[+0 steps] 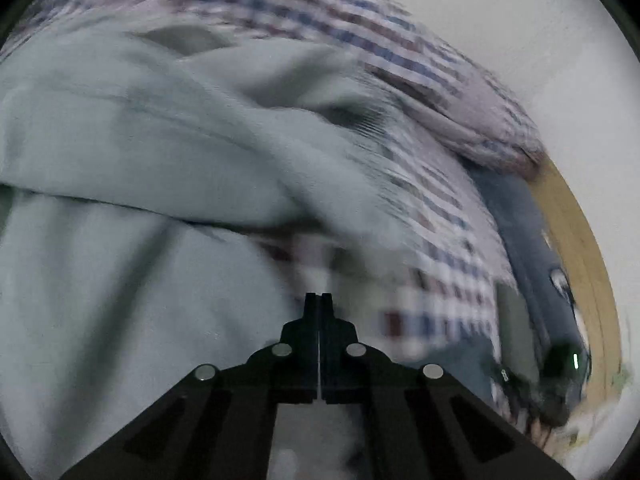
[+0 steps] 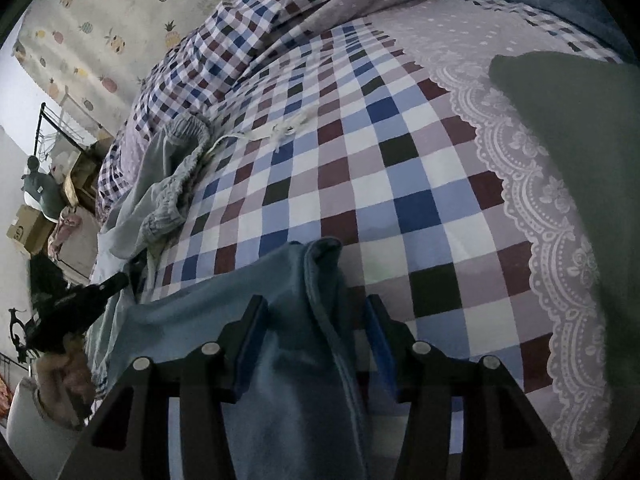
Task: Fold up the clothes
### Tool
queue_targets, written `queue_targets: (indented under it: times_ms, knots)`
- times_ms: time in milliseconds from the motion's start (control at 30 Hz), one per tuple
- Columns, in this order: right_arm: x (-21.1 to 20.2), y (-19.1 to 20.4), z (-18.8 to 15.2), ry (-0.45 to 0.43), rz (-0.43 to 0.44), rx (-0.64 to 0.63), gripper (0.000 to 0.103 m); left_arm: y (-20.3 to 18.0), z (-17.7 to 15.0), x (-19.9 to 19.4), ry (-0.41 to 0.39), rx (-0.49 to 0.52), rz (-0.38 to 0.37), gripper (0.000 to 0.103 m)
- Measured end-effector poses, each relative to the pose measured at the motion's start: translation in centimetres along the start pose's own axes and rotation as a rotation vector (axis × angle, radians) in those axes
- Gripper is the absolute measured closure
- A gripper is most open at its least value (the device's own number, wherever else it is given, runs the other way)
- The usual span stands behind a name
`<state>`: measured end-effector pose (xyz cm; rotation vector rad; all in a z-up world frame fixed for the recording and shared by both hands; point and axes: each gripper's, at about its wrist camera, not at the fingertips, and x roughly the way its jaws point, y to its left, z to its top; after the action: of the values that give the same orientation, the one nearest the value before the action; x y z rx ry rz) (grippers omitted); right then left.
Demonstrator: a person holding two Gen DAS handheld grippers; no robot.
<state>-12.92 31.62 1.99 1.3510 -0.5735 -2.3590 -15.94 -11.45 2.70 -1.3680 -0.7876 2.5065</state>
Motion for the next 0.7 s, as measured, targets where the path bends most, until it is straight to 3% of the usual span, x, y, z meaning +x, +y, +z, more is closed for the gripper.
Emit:
queue_targets:
  times_ms: [33,200,233,367,467,600,633,667,700]
  knots:
    - [-0.1,-0.1,0.0,-0.003,0.004,0.005,0.051,1.1,0.3,0.0,0.003,-0.022,0.019,0.103]
    - [-0.4,-0.8,0.3,-0.032,0.023,0.046,0.051,0.8,-1.8,-0.5,0.045,0.026,-0.155,0.103]
    - [-0.5,-0.9,0.3,-0.033,0.028,0.053,0.051,0.5,-2.3,-0.4,0.069,0.042,-0.197,0.099]
    - [-0.7,-1.3,0.3,-0.041,0.047,0.072,0.051,-1.4,-4.1,0.8,0.143,0.103,-0.252,0.061]
    - [-0.8,-1.6,0.5,-0.052,0.075,0.082,0.049,-2.7,-4.6,1.2,0.157,0.141,-0.247,0.053]
    - [-0.3,-1.7,1.0,-0.039,0.09,0.069,0.048,-2.8,-4.7,1.5,0.151,0.118,-0.241,0.054]
    - [-0.2,-1.6,1.1,-0.032,0.093,0.057,0.048,-2.8,-4.6,1.6,0.152,0.121,-0.231,0.068]
    - [0.0,-1.4,1.1,-0.027,0.094,0.043,0.048,-2.8,-4.6,1.8,0.153,0.125,-0.22,0.088]
    - [0.2,-1.1,1.2,-0.019,0.092,0.025,0.05,-3.0,-4.7,2.1,0.156,0.134,-0.203,0.091]
